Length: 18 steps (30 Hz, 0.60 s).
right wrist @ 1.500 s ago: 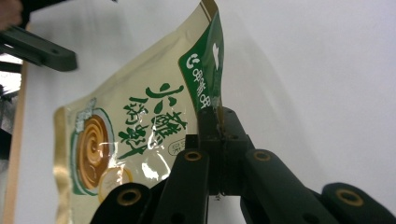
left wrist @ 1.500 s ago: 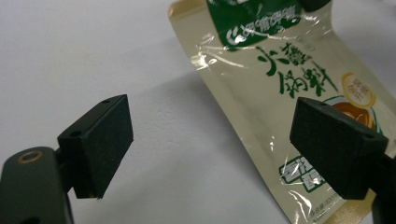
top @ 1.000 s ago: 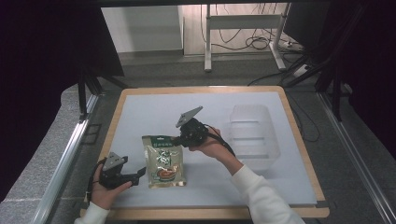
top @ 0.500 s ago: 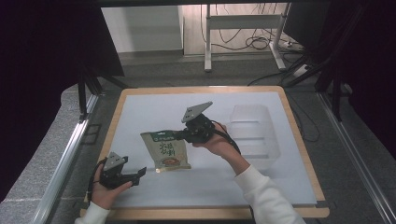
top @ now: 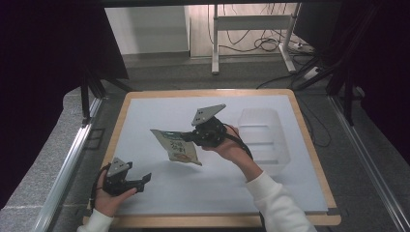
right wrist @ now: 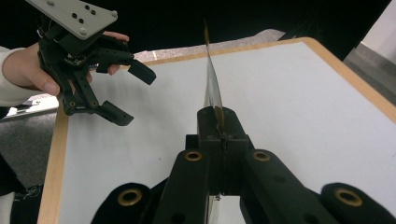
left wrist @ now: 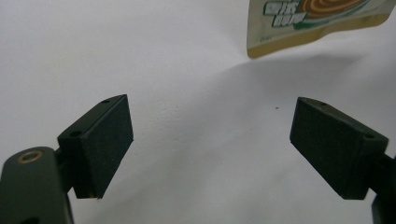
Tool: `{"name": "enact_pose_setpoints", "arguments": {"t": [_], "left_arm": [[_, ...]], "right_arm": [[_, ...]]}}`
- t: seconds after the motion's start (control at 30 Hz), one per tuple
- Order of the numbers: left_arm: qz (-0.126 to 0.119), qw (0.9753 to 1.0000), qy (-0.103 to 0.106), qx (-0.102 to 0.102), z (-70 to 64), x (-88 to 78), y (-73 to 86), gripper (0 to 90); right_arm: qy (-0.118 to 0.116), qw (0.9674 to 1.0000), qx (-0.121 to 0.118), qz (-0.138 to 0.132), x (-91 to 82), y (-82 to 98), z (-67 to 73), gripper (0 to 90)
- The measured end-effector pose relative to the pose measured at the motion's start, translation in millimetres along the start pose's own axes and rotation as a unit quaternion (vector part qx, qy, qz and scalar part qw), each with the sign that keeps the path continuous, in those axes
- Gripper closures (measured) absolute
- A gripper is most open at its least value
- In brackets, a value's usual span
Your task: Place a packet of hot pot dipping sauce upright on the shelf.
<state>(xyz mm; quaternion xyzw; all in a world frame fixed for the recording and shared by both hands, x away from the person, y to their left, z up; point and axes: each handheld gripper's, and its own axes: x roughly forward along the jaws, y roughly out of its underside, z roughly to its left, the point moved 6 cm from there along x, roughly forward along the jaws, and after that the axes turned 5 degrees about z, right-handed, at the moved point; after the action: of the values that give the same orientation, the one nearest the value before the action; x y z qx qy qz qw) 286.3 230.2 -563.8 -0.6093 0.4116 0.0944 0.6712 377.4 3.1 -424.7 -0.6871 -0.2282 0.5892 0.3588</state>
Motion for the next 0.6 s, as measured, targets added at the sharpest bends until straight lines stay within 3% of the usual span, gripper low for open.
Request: {"name": "enact_pose_setpoints", "arguments": {"t": [0.6], "left_arm": [[0.003, 1.0, -0.001, 0.0, 0.9, 2.0, 0.8, 13.1]], "right_arm": [[0.014, 0.9997, 0.004, -0.02, -25.7, -0.9, -5.7, 89.6]]}}
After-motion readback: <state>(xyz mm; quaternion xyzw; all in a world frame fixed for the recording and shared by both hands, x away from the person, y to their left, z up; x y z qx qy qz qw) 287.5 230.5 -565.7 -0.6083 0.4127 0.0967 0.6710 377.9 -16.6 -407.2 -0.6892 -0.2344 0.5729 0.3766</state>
